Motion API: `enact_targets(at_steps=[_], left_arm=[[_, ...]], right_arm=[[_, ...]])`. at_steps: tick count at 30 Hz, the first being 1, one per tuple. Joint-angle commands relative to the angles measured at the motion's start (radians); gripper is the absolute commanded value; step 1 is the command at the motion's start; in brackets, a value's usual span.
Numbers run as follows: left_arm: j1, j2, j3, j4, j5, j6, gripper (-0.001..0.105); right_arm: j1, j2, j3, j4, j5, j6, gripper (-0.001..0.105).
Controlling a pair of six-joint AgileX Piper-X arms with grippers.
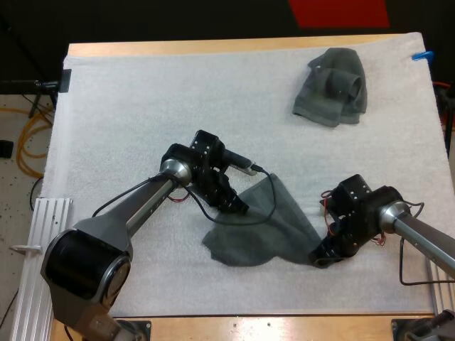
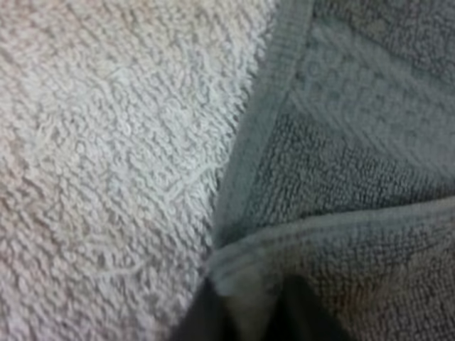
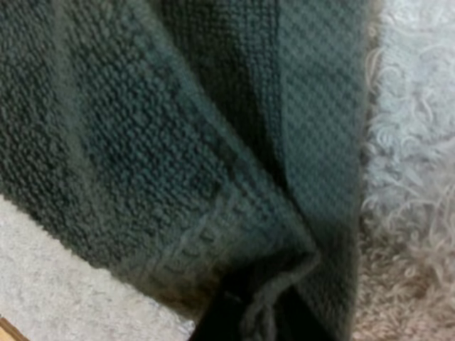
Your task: Pick towel from pile fold and stack
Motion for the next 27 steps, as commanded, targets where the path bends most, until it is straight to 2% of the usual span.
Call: enact_targets(at_steps=[1,7,13,20,27], left_arm=[[-0.003,-0.009,-0.004,0.018,0.032,-0.003,0.000],[-0.003,-0.125,-0.011,0.008,0.022,0.009,0.000],[-0.003,-0.307,-0.011,0.008,0.014,0.012,0.000],[-0.003,-0.496,-0.011,0.015,-0.016,0.005,0.000],[-0.003,-0.696,-0.011,0.039,-0.017,-0.039,0.000]], right_arm=[[0.002,-0.010,0.002,0.006,0.001,0.001,0.000],[0.002,-0.040,0.002,-0.010,0.003,0.001,0.000],[0.000,-0.169,-0.047,-0.017,0.108,0.024,0.000],[0.000,-0.331,-0.198,-0.020,0.228,0.046,0.000],[0.000,-0.434,-0.363,-0.016,0.235,0.080,0.000]])
